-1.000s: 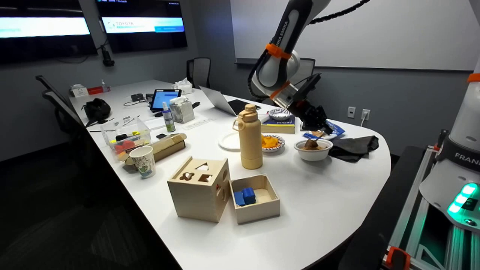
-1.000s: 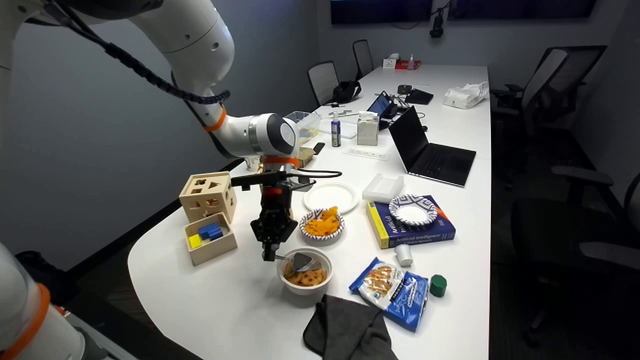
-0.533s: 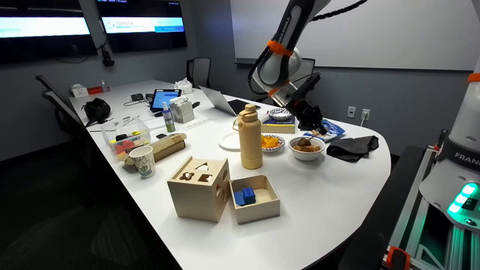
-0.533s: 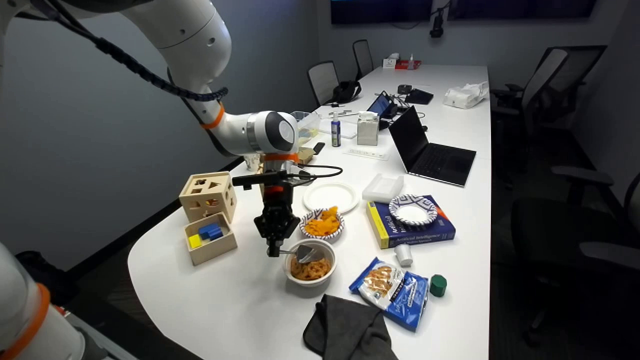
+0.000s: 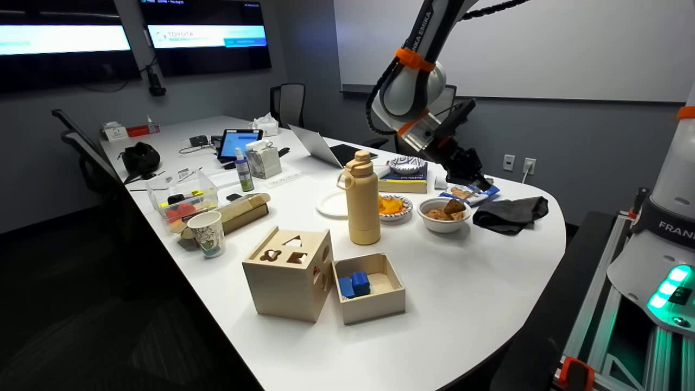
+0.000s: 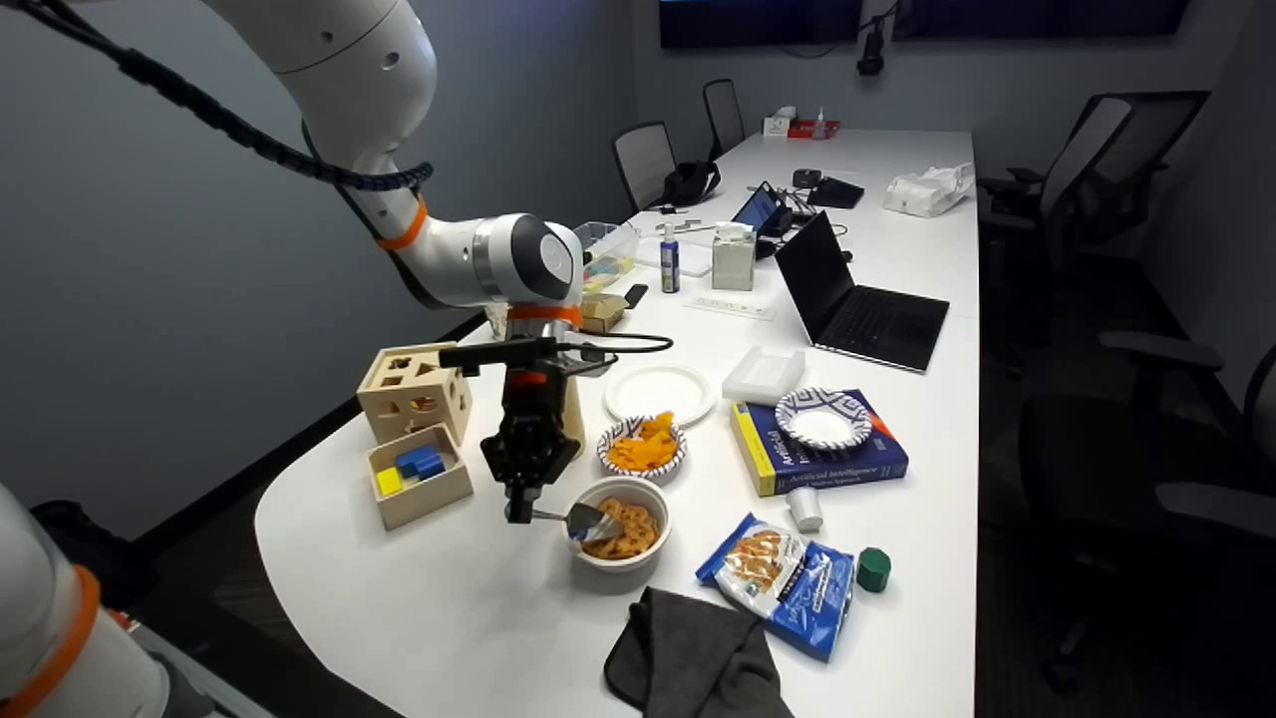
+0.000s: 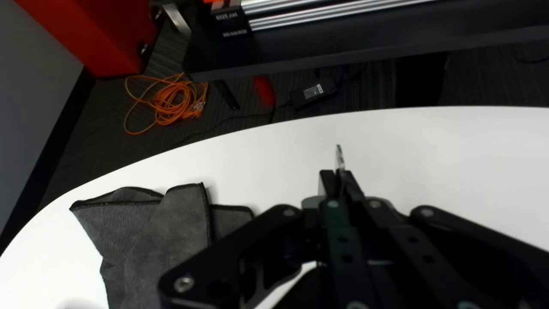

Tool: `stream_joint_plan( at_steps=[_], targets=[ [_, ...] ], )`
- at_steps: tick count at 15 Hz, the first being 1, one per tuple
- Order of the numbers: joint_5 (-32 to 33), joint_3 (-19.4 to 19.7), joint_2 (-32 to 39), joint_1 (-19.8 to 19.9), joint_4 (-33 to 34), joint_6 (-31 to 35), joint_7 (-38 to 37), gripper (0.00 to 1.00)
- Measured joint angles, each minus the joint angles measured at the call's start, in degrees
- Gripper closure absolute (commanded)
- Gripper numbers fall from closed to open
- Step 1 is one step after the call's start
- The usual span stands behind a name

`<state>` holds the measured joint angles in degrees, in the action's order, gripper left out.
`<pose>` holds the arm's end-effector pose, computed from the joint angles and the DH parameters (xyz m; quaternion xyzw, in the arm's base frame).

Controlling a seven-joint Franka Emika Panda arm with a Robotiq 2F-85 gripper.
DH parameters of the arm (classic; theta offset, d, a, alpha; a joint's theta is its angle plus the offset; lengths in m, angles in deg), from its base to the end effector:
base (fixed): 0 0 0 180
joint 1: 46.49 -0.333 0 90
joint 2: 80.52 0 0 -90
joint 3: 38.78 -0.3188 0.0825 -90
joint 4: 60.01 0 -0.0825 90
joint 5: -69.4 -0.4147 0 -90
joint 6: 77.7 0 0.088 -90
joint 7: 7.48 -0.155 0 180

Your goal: Use the spatula to stir the contents in the bowl

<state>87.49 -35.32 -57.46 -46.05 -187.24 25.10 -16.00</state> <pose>0.4252 -0.0732 0.1096 0.9069 -0.0071 -0.3922 0.1539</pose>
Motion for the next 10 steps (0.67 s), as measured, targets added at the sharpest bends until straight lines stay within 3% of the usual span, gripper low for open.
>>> stream_joint_plan(
  at_steps=[4, 10],
  targets=[
    [0.0, -0.2, 0.1, 0.0, -0.6, -4.1, 1.0, 0.99],
    [0.0, -0.3, 0.6, 0.0, -0.6, -4.3, 0.9, 0.99]
  ],
)
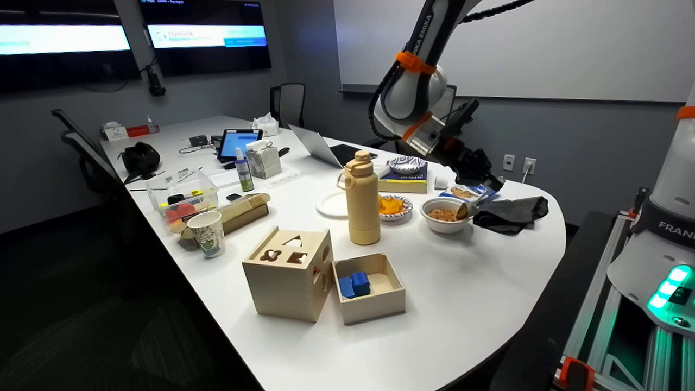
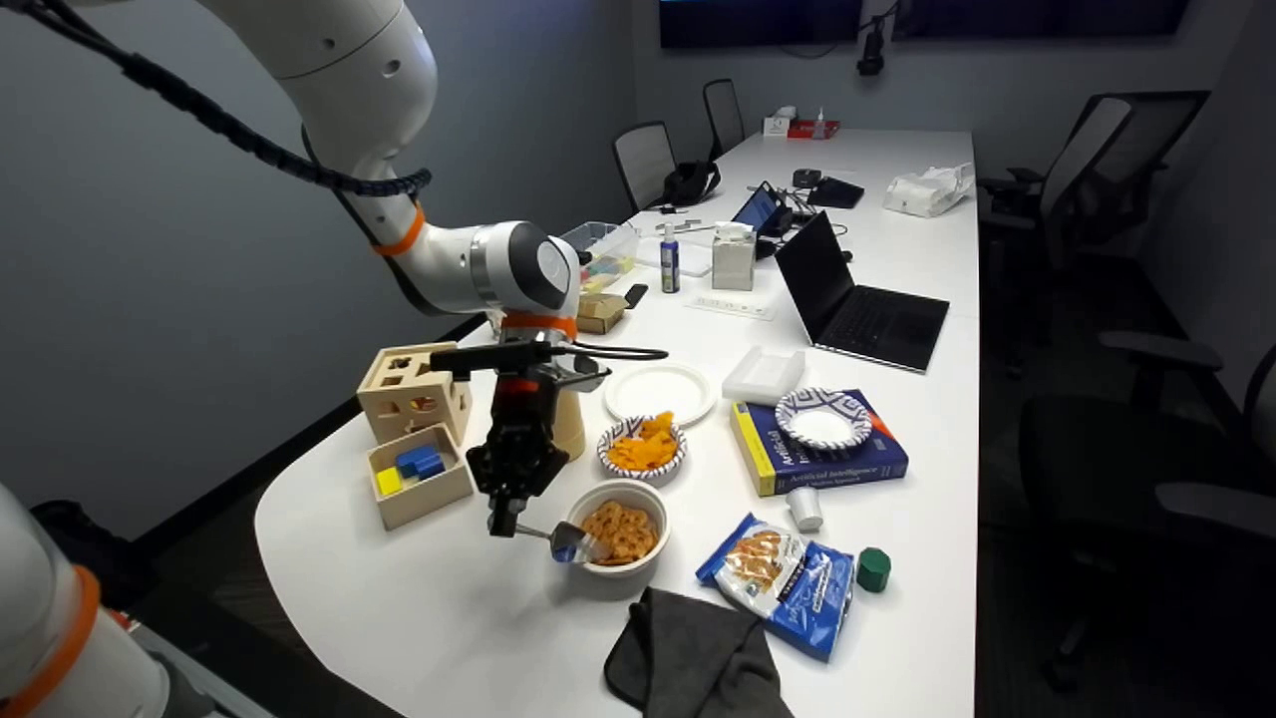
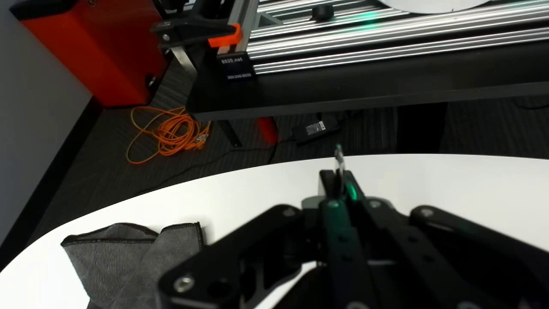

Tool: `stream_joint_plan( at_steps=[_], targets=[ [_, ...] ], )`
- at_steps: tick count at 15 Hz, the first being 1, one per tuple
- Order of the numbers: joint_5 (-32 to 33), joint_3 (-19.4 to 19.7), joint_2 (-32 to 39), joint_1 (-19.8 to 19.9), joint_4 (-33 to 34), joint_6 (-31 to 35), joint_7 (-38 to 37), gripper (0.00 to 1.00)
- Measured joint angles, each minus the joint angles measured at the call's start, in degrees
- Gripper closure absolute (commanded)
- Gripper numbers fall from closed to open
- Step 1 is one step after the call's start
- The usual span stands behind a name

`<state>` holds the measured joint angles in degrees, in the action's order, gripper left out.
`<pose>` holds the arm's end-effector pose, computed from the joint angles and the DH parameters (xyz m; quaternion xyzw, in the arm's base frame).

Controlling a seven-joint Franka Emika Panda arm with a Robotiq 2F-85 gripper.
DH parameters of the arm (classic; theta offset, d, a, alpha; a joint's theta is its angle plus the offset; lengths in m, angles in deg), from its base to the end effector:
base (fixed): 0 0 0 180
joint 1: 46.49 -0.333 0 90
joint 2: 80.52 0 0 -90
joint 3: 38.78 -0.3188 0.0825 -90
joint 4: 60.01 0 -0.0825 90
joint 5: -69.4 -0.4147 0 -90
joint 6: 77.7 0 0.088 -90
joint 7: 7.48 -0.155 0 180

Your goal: Use the spatula to stir the contents in the bowl

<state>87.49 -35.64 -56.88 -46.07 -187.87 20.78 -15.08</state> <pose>0.4057 -0.0720 0.1079 0.8865 0.0011 -0.4360 0.1550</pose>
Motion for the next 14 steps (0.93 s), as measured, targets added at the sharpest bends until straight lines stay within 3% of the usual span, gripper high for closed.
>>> stream_joint_plan(
  at_steps=[7, 14],
  targets=[
    [0.0, -0.2, -0.6, 0.0, -0.4, 6.0, 0.0, 0.99],
    [0.0, 0.6, -8.1, 1.1, -6.5, 15.0, 0.0, 0.99]
  ],
)
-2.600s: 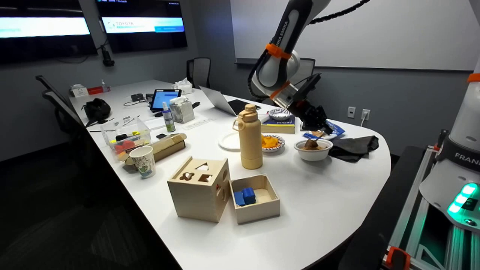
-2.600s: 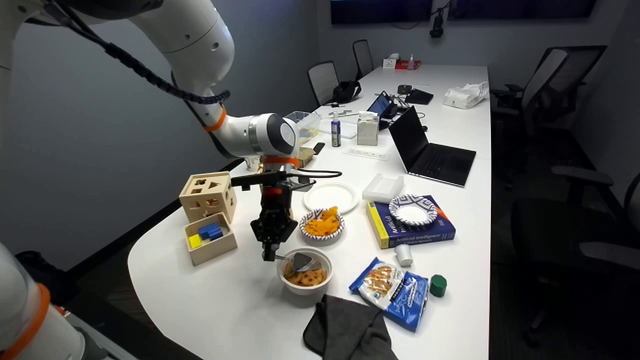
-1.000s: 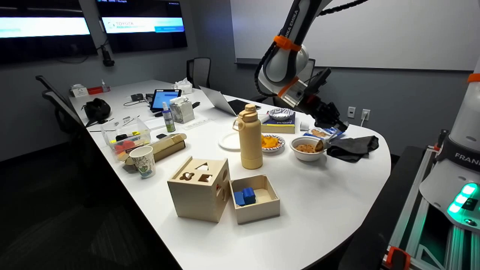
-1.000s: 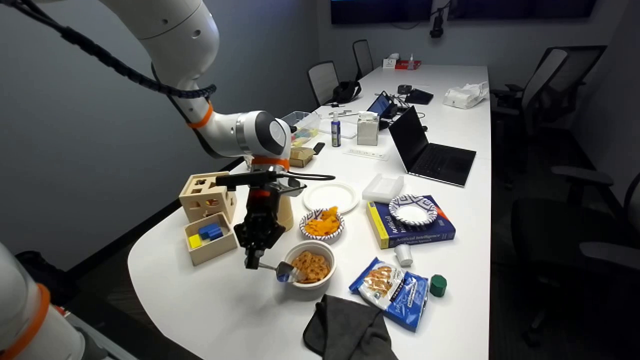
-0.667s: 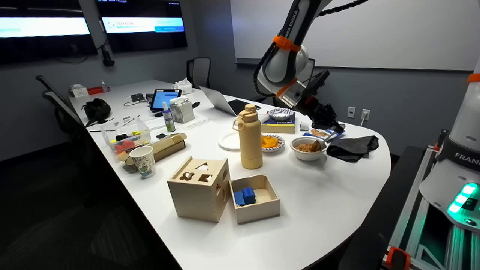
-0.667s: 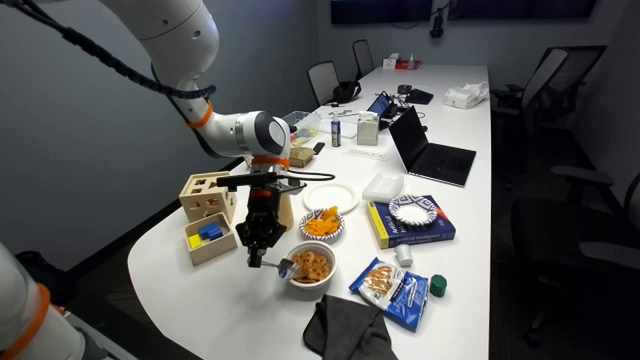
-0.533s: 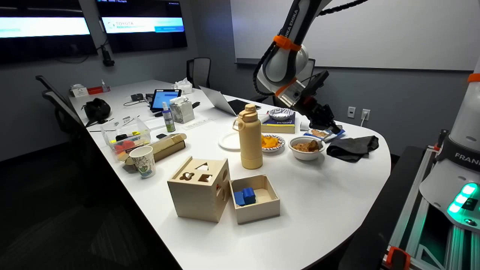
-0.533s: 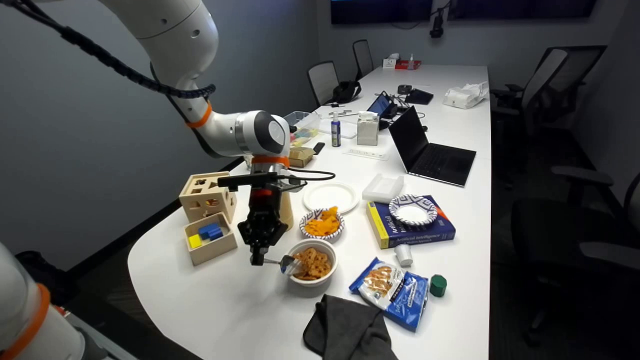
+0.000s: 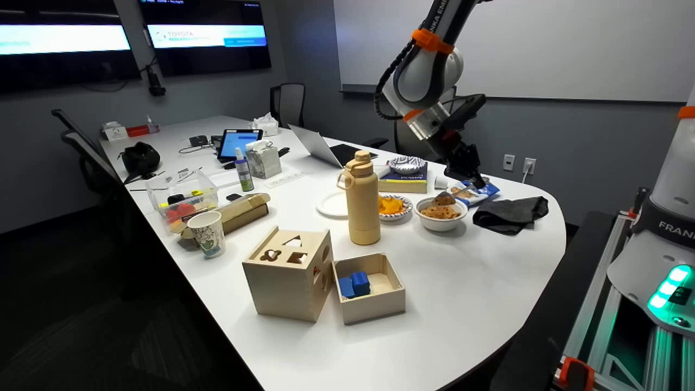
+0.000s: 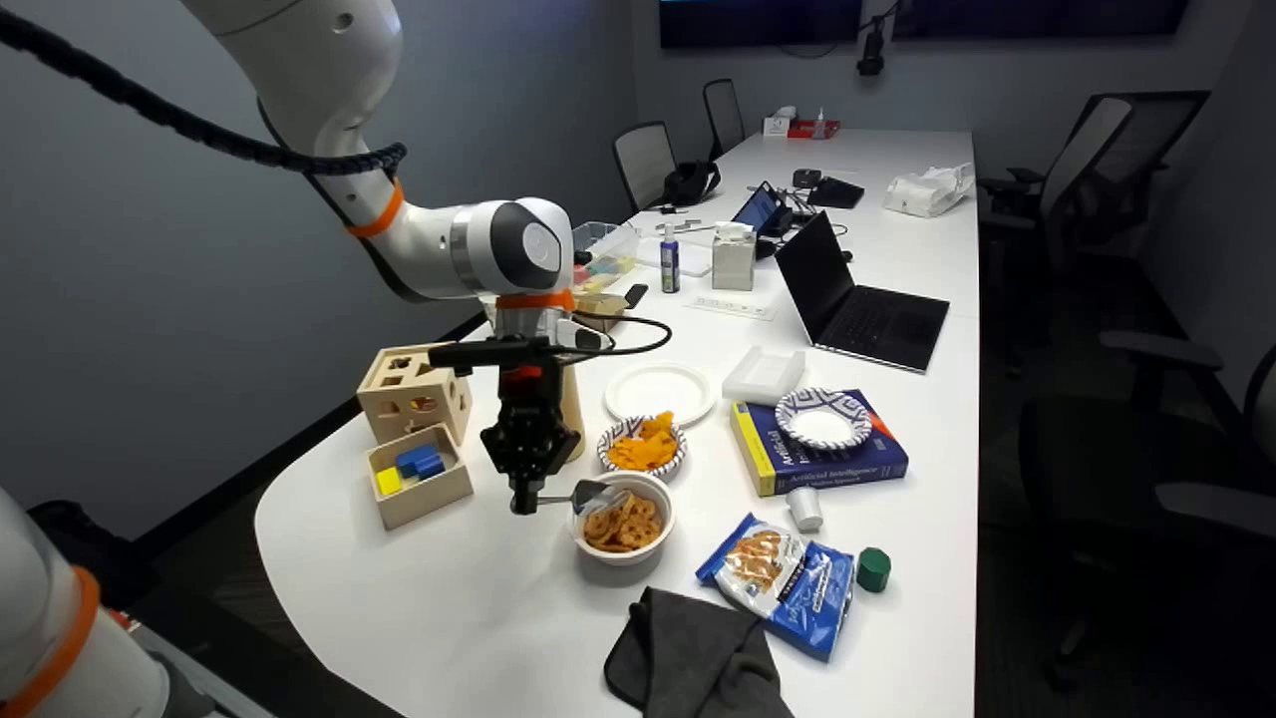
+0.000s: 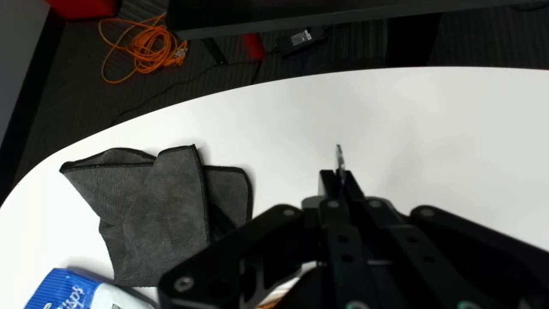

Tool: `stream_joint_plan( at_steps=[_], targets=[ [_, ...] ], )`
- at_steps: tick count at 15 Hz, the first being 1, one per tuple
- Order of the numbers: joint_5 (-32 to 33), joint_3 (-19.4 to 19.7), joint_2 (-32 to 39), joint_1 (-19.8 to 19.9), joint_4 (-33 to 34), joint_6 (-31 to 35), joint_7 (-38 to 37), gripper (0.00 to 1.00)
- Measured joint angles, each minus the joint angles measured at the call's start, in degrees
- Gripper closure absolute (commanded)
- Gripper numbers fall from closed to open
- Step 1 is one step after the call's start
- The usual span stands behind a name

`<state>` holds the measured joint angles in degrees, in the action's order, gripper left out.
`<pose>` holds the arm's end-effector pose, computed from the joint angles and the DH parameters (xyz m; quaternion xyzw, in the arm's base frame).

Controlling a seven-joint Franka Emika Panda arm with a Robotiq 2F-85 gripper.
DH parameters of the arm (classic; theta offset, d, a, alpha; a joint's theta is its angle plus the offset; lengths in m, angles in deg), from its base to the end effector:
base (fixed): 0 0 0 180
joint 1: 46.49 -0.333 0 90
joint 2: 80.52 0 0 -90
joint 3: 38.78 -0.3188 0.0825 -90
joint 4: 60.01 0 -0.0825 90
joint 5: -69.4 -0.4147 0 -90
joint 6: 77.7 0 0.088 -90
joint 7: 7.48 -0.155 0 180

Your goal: Use the spatula to stir the contents in the bowl

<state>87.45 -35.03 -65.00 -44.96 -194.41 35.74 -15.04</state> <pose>0.4223 -0.0750 0.1271 0.9425 -0.0027 -0.3071 0.1319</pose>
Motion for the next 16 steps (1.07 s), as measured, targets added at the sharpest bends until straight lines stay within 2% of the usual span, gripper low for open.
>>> stream_joint_plan(
  at_steps=[4, 10, 16],
  targets=[
    [0.0, 0.9, -3.7, 1.4, -4.0, 8.5, 1.7, 0.99],
    [-0.3, 1.3, -0.9, 3.0, -4.8, 23.5, 8.0, 0.99],
    [-6.8, 0.0, 2.2, 4.5, -4.8, 32.8, 17.5, 0.99]
  ],
)
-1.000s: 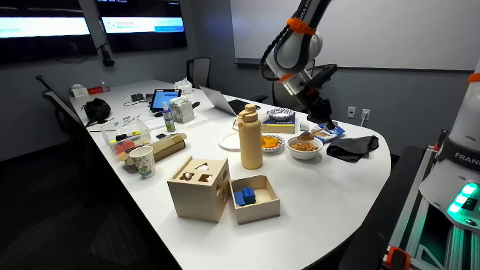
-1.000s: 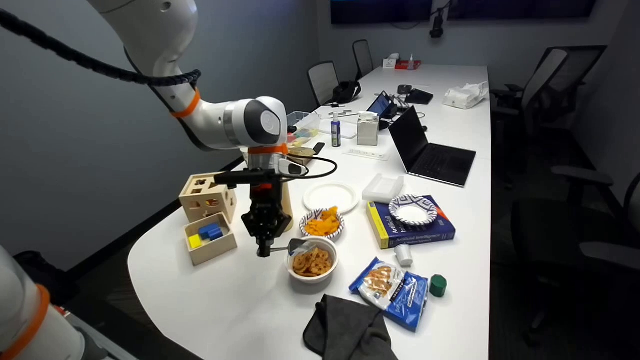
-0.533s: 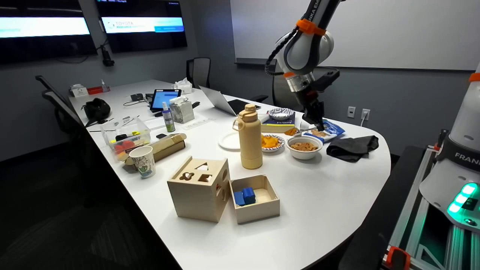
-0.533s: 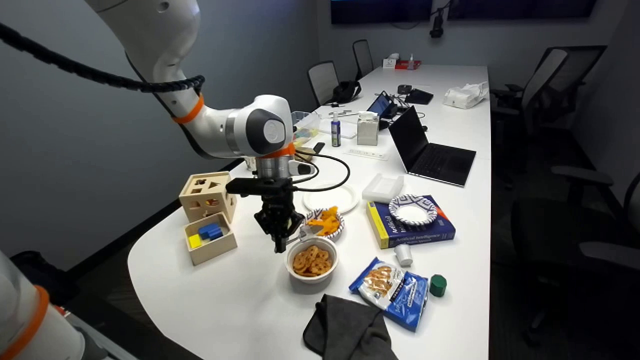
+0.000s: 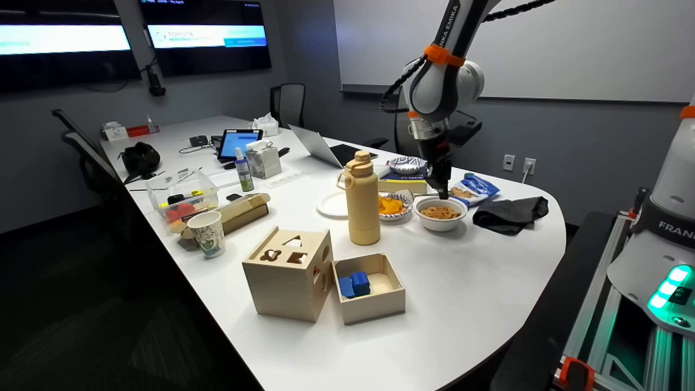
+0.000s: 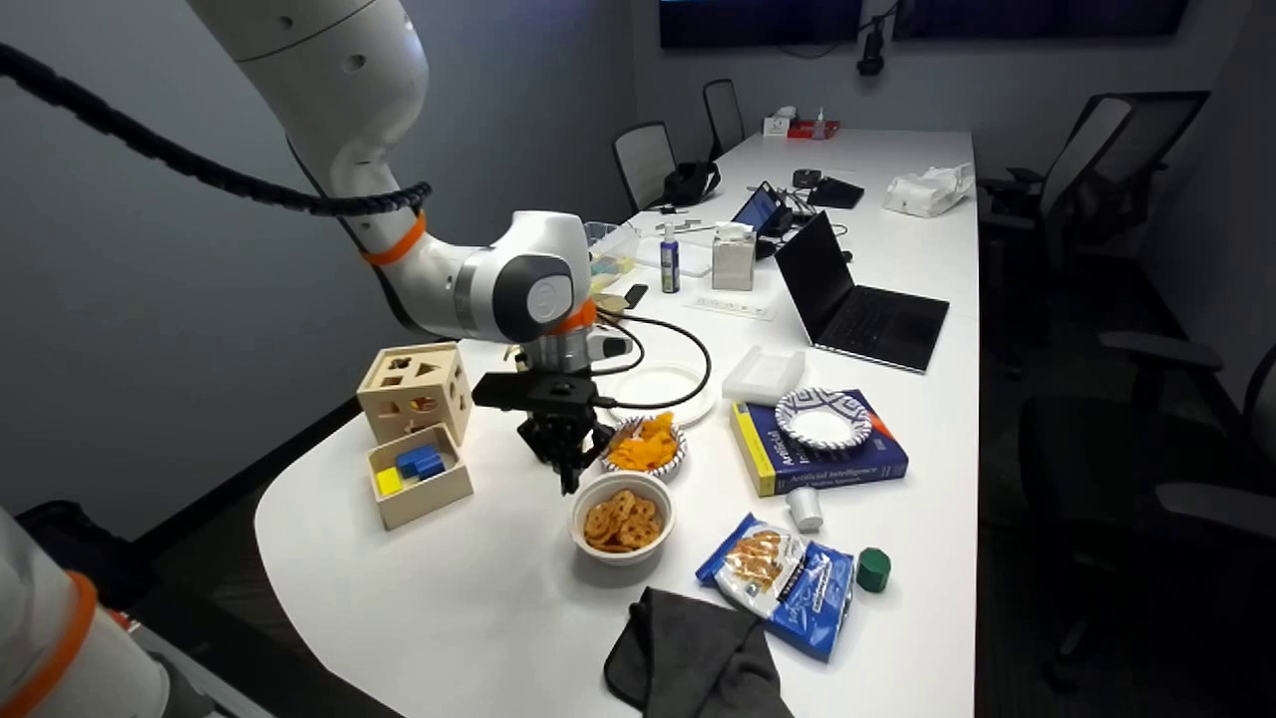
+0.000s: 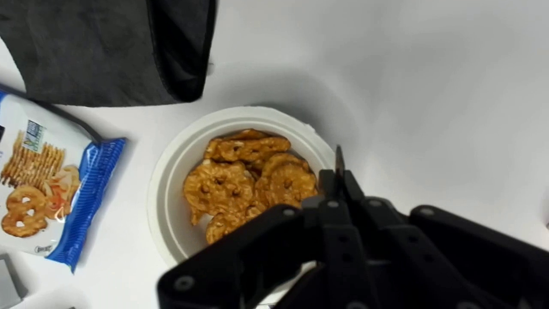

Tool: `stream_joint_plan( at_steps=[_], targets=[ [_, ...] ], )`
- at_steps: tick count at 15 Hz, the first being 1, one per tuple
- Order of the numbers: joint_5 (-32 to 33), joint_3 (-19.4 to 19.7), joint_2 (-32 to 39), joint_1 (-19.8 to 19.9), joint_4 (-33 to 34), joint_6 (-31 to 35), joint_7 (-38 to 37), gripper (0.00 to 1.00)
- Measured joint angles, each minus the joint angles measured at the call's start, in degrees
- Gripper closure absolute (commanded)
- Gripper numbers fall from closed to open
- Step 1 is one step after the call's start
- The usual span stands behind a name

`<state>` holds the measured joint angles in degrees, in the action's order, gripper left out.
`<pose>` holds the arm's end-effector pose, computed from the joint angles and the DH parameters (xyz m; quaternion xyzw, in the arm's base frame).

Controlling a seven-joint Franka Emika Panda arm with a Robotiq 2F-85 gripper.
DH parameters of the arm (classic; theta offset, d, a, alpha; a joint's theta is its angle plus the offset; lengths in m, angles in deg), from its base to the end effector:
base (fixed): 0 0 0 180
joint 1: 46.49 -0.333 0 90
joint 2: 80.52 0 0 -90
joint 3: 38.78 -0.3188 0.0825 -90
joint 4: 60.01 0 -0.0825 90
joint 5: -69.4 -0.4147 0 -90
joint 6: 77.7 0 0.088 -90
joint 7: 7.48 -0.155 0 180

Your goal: Use the spatula to stir the contents in the bowl

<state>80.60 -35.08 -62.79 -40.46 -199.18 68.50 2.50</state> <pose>0.4646 -0.0855 0.0943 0.9901 0.0885 -0.1015 0.0396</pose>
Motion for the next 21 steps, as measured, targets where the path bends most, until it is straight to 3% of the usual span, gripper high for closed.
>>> stream_joint_plan(
  at_steps=[8, 21],
  targets=[
    [-4.9, -0.8, 3.5, 3.3, 2.7, 2.1, 7.1, 0.99],
    [-5.0, -0.8, 12.2, 5.1, 12.1, 0.2, 9.3, 0.98]
  ],
)
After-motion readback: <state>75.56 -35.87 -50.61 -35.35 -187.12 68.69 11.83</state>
